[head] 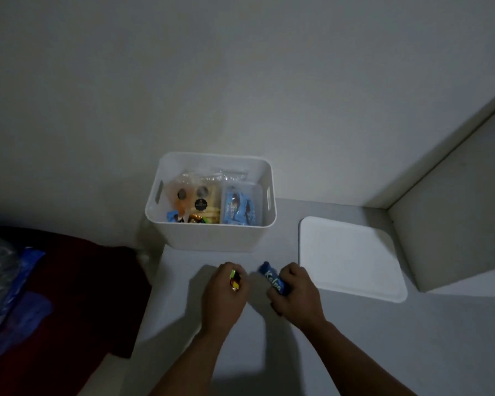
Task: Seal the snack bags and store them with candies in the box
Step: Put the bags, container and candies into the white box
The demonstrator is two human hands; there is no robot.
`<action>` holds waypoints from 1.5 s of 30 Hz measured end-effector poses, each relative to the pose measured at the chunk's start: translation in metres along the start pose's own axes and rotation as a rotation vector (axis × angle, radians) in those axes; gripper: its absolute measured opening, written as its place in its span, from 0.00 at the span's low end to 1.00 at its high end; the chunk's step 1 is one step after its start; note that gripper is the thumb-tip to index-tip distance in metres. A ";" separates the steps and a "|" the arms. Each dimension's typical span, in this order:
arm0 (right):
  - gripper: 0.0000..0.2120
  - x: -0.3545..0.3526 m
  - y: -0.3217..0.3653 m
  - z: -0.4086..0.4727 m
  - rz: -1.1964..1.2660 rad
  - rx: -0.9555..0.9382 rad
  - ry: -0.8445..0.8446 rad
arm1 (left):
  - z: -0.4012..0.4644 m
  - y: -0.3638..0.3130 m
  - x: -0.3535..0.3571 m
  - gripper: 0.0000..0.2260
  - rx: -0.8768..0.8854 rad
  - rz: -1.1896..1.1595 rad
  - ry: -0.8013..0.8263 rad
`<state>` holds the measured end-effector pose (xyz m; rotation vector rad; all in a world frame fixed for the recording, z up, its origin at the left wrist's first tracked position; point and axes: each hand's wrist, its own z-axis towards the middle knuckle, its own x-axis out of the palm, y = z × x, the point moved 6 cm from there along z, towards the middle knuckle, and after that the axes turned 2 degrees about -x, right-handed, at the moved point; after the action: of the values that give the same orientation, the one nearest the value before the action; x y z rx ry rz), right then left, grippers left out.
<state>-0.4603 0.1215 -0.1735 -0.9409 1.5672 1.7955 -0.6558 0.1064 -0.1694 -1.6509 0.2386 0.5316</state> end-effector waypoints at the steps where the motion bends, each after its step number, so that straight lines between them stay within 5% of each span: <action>1: 0.11 -0.015 0.017 0.012 0.063 0.014 -0.042 | 0.010 -0.019 -0.015 0.09 0.019 -0.037 -0.055; 6: 0.08 -0.066 0.114 0.101 0.314 0.036 -0.101 | 0.084 -0.100 -0.094 0.03 -0.015 -0.104 -0.222; 12: 0.12 -0.044 0.199 0.189 0.127 0.040 0.043 | 0.163 -0.089 -0.161 0.07 -0.246 -0.025 -0.351; 14: 0.12 -0.021 0.201 0.209 0.055 0.060 0.125 | 0.177 -0.074 -0.168 0.11 -0.301 -0.026 -0.338; 19: 0.37 0.009 0.195 0.225 0.098 0.114 0.365 | 0.188 -0.052 -0.158 0.24 -0.398 0.028 -0.152; 23: 0.26 -0.018 0.175 0.215 0.096 0.090 0.283 | 0.174 -0.052 -0.143 0.17 -0.372 0.109 -0.066; 29: 0.15 -0.094 0.101 0.167 0.140 0.182 0.051 | 0.154 -0.101 -0.079 0.14 -0.303 0.176 0.044; 37: 0.15 -0.171 -0.086 0.066 0.076 0.553 -0.048 | 0.107 -0.181 0.095 0.14 -0.073 0.253 0.328; 45: 0.16 -0.187 -0.258 -0.019 0.111 0.843 -0.069 | 0.069 -0.122 0.213 0.28 -0.223 0.488 0.490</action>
<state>-0.1423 0.1472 -0.1750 -0.3807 2.0811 1.0149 -0.4297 0.2243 -0.1676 -1.9323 0.9908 0.5185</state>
